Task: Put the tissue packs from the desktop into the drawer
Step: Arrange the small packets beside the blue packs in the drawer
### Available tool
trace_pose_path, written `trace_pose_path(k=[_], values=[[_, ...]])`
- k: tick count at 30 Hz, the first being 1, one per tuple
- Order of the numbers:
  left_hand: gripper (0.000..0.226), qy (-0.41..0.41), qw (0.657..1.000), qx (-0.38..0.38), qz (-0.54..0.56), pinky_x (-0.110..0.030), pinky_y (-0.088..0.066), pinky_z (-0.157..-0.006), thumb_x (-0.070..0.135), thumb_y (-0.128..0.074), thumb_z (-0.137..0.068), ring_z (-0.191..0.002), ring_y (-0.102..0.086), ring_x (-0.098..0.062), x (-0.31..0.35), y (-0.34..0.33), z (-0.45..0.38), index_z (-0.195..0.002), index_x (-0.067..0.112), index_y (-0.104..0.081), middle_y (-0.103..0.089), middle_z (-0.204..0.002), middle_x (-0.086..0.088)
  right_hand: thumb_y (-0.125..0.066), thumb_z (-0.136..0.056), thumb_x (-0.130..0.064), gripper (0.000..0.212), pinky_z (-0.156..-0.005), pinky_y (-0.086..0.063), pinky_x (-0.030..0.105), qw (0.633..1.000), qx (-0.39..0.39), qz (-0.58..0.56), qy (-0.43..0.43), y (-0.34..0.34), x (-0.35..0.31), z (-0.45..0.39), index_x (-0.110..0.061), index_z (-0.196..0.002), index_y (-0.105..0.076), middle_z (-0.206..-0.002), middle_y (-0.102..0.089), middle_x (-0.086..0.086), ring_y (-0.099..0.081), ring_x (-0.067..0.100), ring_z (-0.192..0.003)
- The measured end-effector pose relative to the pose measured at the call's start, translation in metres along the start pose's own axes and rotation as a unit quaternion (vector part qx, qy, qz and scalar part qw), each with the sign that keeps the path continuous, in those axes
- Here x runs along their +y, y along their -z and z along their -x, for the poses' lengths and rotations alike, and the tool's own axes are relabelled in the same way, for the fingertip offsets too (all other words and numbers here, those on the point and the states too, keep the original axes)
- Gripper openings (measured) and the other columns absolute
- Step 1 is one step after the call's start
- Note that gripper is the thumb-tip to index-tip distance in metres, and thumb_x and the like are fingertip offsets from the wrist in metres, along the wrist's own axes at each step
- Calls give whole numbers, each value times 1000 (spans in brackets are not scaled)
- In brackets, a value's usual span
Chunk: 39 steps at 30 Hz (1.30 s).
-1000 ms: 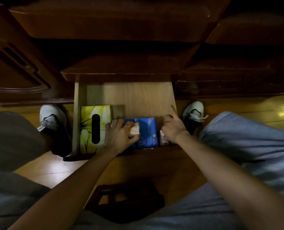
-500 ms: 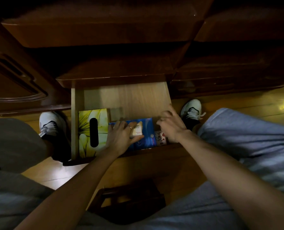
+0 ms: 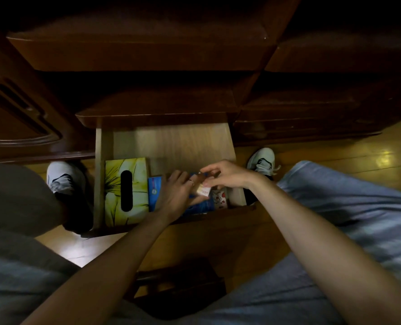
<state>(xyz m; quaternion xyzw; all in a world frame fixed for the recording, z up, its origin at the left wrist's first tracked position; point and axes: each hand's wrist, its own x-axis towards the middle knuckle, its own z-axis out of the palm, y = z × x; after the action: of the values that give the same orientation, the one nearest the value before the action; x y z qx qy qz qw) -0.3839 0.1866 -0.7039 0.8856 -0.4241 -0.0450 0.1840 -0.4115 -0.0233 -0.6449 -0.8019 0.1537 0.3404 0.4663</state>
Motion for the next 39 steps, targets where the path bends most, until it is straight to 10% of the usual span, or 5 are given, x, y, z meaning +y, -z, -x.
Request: trace_pose_path(k=[4,9,16,28,39], values=[[60,39,999,-6,3,-42,-41,-76,55,-73,-75,-98,-60,-28,-8,-2,2,-123,19,-66,-73,-99,-4,-63,-99,-29,39,-89,-54,32,988,83,132,-6,-2,-4,-7,-24,-137,-60,-121,-70,0,-67,17,-107],[49,133,991,-15,-17,-44,-41,-80,54,-75,-71,-103,-61,-28,-19,1,6,-102,17,-74,-74,-100,-4,-57,-95,-43,25,-121,7,63,730,41,681,-51,-24,7,-11,-25,-97,-74,-119,-72,0,-36,33,-144],[58,120,992,-27,-5,-45,-40,-85,61,-68,-75,-108,-56,-24,-29,-9,17,-123,27,-69,-72,-106,1,-53,-98,-45,30,-121,9,60,751,-16,658,-60,-40,21,-20,-29,-118,-68,-119,-70,-4,-46,27,-138],[58,123,992,-11,12,-44,-40,-81,61,-68,-76,-113,-56,-27,-33,-15,15,-123,27,-66,-73,-109,-1,-55,-97,-48,49,-116,22,61,774,183,605,-31,0,13,-12,-20,-137,-56,-125,-70,7,-27,29,-151],[65,118,993,-18,6,-43,-38,-82,70,-50,-77,-112,-53,-23,-36,-18,20,-126,30,-64,-72,-109,2,-62,-94,-31,18,-117,15,68,713,27,700,-31,-40,28,-18,-29,-109,-72,-116,-72,-5,-30,31,-149]])
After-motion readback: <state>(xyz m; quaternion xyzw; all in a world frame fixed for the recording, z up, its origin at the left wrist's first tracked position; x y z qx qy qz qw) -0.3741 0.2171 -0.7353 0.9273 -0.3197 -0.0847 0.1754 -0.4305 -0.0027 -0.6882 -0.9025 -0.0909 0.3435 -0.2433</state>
